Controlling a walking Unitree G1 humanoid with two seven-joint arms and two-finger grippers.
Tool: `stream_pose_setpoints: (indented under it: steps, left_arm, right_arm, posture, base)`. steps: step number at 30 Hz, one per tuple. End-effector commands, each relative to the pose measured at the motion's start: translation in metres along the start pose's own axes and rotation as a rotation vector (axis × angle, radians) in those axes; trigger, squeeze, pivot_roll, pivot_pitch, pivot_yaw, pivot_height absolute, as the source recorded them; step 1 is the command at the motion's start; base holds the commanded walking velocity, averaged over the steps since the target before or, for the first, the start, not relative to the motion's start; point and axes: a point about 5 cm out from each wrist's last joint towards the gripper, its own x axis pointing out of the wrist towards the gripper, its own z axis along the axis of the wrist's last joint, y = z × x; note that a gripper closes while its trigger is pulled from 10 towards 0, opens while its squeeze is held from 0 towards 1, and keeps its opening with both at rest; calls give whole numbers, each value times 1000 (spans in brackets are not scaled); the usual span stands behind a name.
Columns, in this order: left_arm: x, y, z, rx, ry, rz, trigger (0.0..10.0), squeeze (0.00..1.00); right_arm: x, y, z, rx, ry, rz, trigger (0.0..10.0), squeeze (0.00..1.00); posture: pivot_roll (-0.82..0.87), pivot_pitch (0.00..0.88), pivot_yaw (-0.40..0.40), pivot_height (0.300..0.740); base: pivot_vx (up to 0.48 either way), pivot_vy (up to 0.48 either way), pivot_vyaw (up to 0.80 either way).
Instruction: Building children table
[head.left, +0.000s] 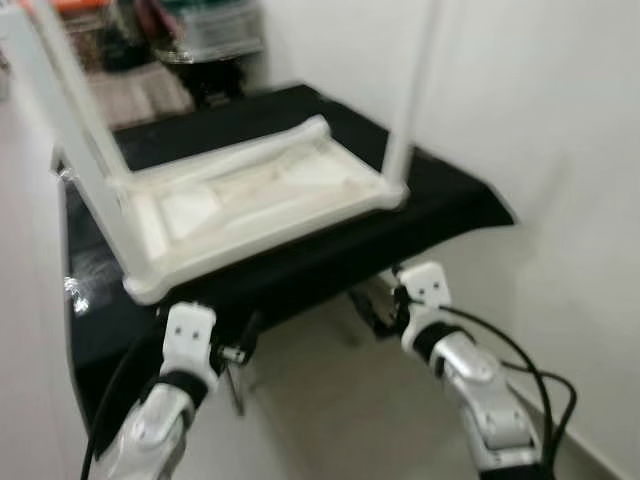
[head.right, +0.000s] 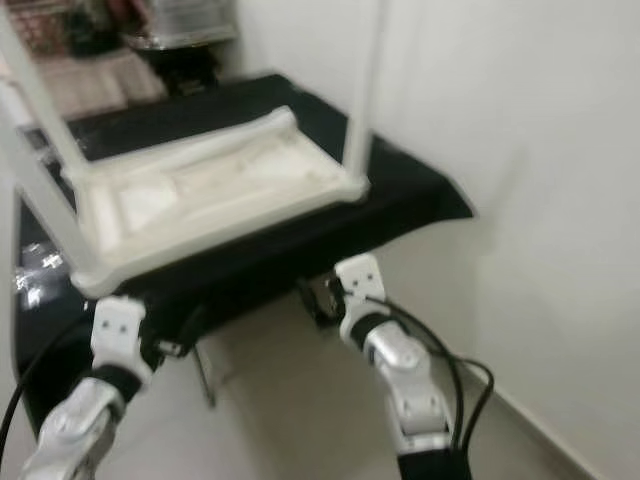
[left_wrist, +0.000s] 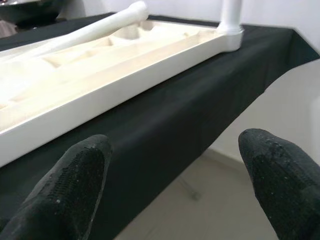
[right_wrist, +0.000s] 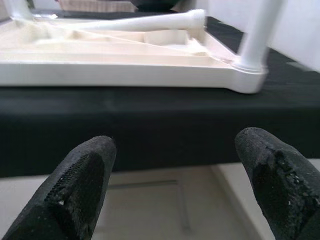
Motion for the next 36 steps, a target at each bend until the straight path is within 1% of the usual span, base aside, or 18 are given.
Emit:
stream_pose_setpoints:
  steps: [1, 3, 5, 8, 10, 14, 17, 19, 20, 21, 23, 25, 29, 31, 32, 34, 35, 36]
  left_arm:
    - [-3, 5, -5, 4, 31, 24, 10000, 0]
    - [-6, 3, -4, 9, 39, 15, 10000, 0]
    - [-7, 2, -4, 16, 43, 9, 10000, 0]
    - [-8, -3, -3, -11, 49, -22, 10000, 0]
    - [-8, -5, -2, -25, 42, -29, 10000, 0]
    - [-6, -4, -2, -29, 32, -16, 10000, 0]
    - [-6, -4, -2, -27, 31, -17, 10000, 0]
    - [-5, -4, -2, -18, 32, -20, 10000, 0]
    - [-5, -4, -2, -18, 32, -20, 10000, 0]
    - [-5, -4, -2, -16, 33, -21, 10000, 0]
    - [-5, -4, -2, -16, 33, -21, 10000, 0]
    - [-4, -5, -2, -15, 35, -22, 10000, 0]
    - [-4, -4, -2, -14, 36, -23, 10000, 0]
    - [-3, -4, -2, -13, 36, -24, 10000, 0]
    - [-3, -4, -2, -13, 36, -24, 10000, 0]
    - [-3, -4, -2, -13, 36, -24, 10000, 0]
    - [-3, -4, -2, -14, 36, -24, 10000, 0]
    - [-3, -4, -2, -15, 35, -23, 10000, 0]
  right_arm:
    - [3, 9, 1, -25, -6, 41, 10000, 0]
    - [3, 11, 2, -60, -8, 56, 10000, 0]
    - [4, 12, 2, -65, -9, 60, 10000, 0]
    - [4, 12, 2, -89, -14, 61, 10000, 0]
    - [3, 13, 3, -76, -27, 80, 10000, 0]
    - [4, 13, 5, -50, -55, 89, 10000, 0]
    - [4, 11, 3, -75, -29, 81, 10000, 0]
    - [6, 16, 3, -89, -26, 119, 10000, 0]
    - [6, 16, 3, -89, -26, 119, 10000, 0]
    - [6, 19, 2, -70, -22, 149, 10000, 0]
    - [6, 19, 2, -70, -22, 149, 10000, 0]
    - [6, 21, 2, -76, -30, 174, 10000, 0]
    - [7, 24, 3, -67, -42, 212, 10000, 0]
    - [7, 25, 3, -84, -36, 228, 10000, 0]
    - [8, 27, 2, -105, -30, 256, 10000, 0]
    - [8, 27, 2, -105, -30, 256, 10000, 0]
    - [8, 30, 2, -124, -23, 298, 10000, 0]
    - [7, 33, 3, -148, -20, 372, 10000, 0]
  posture:
    - [-63, 112, 0, 740]
    - [-54, 114, 4, 740]
    - [-51, 116, 7, 740]
    - [-48, 118, 11, 740]
    - [-41, 118, 11, 740]
    - [-40, 115, 8, 740]
    - [-37, 114, 6, 740]
    - [-35, 112, 10, 740]
    - [-35, 112, 10, 740]
    - [-38, 109, 10, 740]
    - [-38, 109, 10, 740]
    - [-35, 109, 8, 740]
    - [-37, 106, 7, 740]
    - [-36, 104, 7, 740]
    - [-35, 103, 7, 740]
    - [-35, 103, 7, 740]
    - [-39, 102, 10, 740]
    - [-35, 102, 8, 740]
  base:
    - [0, 0, 0]
    - [0, 0, 0]
    - [0, 0, 0]
    - [0, 0, 0]
    - [146, 0, 400]
    - [323, 0, 600]
    - [366, 0, 404]
    - [375, 0, 800]
    - [375, 0, 800]
    - [368, 0, 0]
    - [368, 0, 0]
    - [371, 0, 800]
    - [371, 0, 0]
    - [371, 0, 0]
    - [371, 0, 0]
    - [371, 0, 0]
    - [371, 0, 0]
    - [368, 0, 0]
